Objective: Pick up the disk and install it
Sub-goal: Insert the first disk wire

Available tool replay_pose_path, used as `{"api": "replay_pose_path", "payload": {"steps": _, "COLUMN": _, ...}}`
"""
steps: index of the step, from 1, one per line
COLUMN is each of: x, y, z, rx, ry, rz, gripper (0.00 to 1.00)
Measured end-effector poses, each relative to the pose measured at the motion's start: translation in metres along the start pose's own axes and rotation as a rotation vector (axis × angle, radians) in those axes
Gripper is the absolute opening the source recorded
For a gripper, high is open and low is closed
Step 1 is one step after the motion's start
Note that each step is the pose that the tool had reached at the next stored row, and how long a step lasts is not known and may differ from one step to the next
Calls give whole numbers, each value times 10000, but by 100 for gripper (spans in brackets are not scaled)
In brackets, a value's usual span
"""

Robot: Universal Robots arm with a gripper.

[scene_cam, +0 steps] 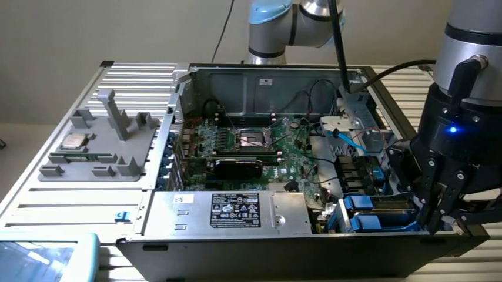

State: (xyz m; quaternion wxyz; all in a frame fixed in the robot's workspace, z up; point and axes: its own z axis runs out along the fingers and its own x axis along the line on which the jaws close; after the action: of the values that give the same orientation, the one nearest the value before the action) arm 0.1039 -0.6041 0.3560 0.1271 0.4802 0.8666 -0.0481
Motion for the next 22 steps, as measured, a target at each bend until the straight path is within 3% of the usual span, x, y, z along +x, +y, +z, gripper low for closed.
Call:
{"api": "replay_pose_path", "payload": {"steps": 6, "x": 65, "y": 37, "z": -16, "rx": 548, "ry": -914, "rz": -190, "gripper": 16}}
{"api": "replay_pose_path", "payload": {"steps": 7, "x": 66, "y": 38, "z": -17, "rx": 578, "ry": -963, "rz": -200, "gripper": 16}}
{"api": "replay_pose_path", "payload": {"steps": 12, "x": 80, "y": 40, "z": -18, "rx": 598, "ry": -977, "rz": -168, "gripper": 16}}
{"api": "replay_pose_path", "payload": {"steps": 18, "x": 109, "y": 35, "z": -1, "rx": 667, "ry": -976, "rz": -54, "gripper": 16}}
{"api": "replay_pose_path", "payload": {"steps": 21, "x": 117, "y": 34, "z": 4, "rx": 710, "ry": -1014, "rz": 0, "gripper": 16}}
{"api": "replay_pose_path", "payload": {"steps": 22, "x": 118, "y": 35, "z": 4, "rx": 741, "ry": -1060, "rz": 1, "gripper": 16}}
